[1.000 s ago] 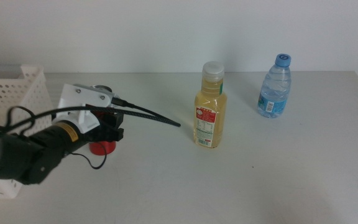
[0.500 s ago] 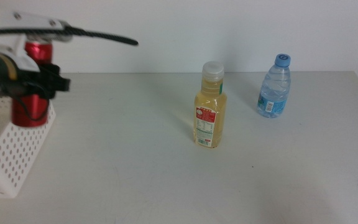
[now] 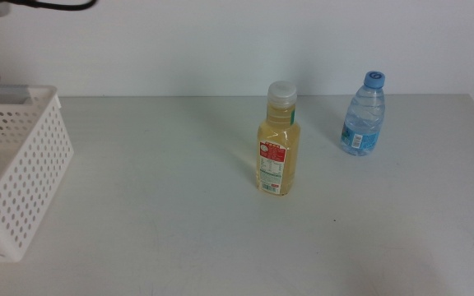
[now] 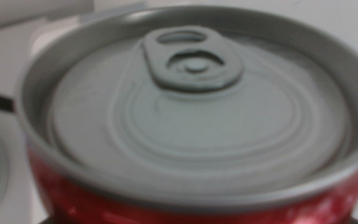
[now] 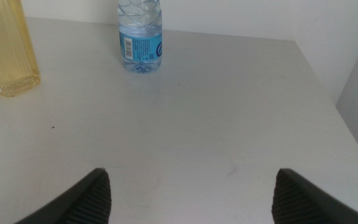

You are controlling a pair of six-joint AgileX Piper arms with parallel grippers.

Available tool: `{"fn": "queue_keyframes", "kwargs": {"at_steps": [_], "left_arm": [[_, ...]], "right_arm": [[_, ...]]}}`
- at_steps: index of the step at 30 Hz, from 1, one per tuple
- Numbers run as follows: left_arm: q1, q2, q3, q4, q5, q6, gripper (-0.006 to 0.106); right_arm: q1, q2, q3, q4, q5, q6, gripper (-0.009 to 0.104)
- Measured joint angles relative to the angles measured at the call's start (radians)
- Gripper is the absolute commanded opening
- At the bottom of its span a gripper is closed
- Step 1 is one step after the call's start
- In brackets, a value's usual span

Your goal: Use arms to grab the bottles and put them into the dustbin to the left of the table.

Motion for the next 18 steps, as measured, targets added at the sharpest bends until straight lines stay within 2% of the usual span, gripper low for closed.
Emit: {"fn": "queue_keyframes", "kwargs": {"at_steps": [7, 15, 18], "left_arm": [[0.148, 0.107, -0.033, -0.034, 0.010, 0.074, -0.002], [0.162, 0.258, -0.035, -0.033, -0.030, 0.121, -0.001], [0.162, 0.309, -0.038, -0.032, -0.038, 0.110, 0.005]], "right_arm": [[0.000, 0.000, 0.000, 0.000, 0.000, 0.000, 0.066], [0.000, 0.000, 0.000, 0.000, 0.000, 0.000, 0.066], [0.000, 0.000, 0.000, 0.000, 0.000, 0.000, 0.066]]}}
